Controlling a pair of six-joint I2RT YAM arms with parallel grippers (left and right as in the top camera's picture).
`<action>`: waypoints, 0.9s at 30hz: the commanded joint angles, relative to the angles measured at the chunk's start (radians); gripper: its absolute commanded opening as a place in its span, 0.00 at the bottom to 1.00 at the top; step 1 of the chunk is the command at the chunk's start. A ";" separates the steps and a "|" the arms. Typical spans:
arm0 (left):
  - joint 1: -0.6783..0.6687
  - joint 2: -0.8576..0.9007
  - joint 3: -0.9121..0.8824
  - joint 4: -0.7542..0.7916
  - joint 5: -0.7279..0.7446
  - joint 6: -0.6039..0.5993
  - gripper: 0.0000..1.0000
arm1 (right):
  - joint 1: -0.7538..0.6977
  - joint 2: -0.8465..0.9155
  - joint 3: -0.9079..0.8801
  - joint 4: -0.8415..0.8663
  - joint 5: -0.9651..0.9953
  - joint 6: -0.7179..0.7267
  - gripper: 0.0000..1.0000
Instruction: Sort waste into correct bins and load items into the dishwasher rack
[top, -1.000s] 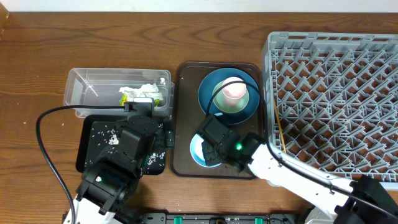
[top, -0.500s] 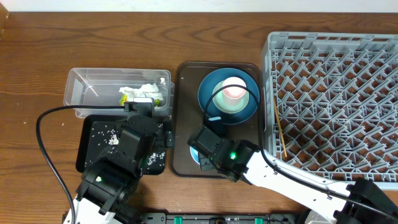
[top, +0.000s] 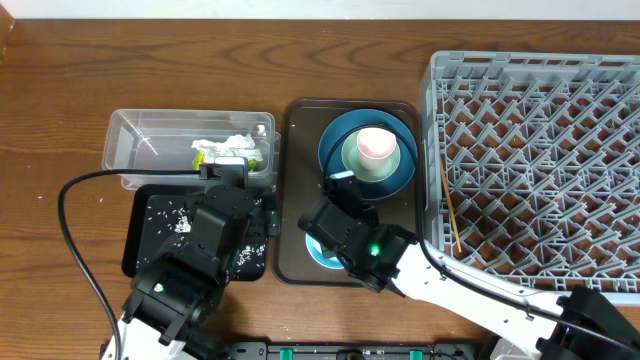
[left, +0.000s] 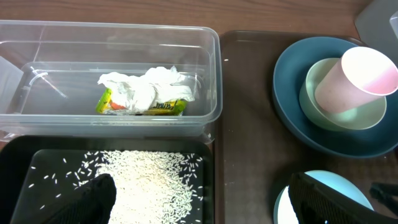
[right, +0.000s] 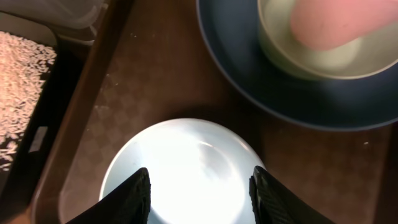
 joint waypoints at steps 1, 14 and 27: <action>0.004 -0.002 0.020 -0.002 -0.019 -0.006 0.91 | -0.006 0.001 -0.005 -0.006 0.060 -0.044 0.51; 0.004 -0.002 0.020 -0.002 -0.019 -0.005 0.91 | -0.040 0.002 -0.009 -0.123 0.005 -0.045 0.47; 0.004 -0.002 0.020 -0.002 -0.019 -0.005 0.91 | -0.040 0.002 -0.107 -0.064 -0.008 -0.034 0.43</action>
